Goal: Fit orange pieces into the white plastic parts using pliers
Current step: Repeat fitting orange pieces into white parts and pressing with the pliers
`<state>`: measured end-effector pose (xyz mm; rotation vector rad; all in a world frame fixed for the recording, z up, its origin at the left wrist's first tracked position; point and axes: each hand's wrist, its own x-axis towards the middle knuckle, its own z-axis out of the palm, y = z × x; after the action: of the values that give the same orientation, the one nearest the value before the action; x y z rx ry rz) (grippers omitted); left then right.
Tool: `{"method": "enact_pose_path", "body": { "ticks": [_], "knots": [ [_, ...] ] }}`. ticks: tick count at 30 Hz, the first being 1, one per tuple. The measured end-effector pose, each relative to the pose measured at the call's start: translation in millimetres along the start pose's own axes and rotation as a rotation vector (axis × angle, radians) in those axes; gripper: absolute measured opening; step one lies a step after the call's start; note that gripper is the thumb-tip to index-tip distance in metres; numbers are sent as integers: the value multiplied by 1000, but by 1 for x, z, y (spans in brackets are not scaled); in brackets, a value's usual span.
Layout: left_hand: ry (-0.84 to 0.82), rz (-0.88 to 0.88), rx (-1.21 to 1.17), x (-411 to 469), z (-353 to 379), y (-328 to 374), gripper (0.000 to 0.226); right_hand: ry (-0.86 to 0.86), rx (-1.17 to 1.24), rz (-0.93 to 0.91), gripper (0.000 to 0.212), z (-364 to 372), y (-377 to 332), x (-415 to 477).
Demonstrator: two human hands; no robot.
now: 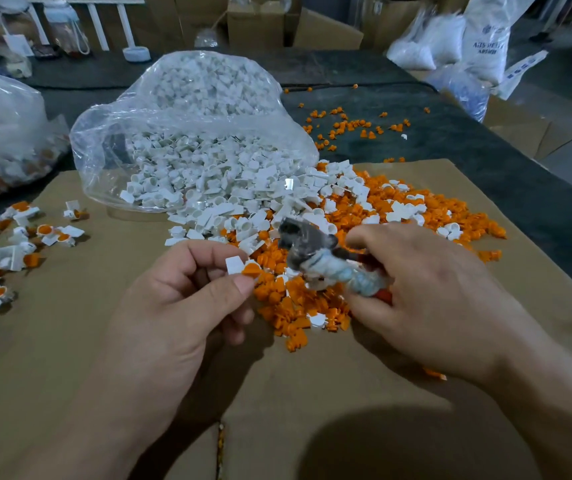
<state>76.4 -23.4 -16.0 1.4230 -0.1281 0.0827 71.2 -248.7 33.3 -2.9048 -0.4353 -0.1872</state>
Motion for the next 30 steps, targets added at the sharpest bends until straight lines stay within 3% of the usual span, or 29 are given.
{"method": "enact_pose_path", "body": {
  "ticks": [7,11,21,30],
  "knots": [
    [34,110,29,-1,4,4,23,-86,38,-80,46,-1,-3,-2],
    [20,129,49,-1,6,2,23,-89,63,-118,52,0,-5,-3],
    [37,166,99,-1,5,4,23,-57,96,-139,44,1,-5,-5],
    [-4,196,150,-1,0,1,21,-54,106,-131,55,3,-4,-7]
  ]
}}
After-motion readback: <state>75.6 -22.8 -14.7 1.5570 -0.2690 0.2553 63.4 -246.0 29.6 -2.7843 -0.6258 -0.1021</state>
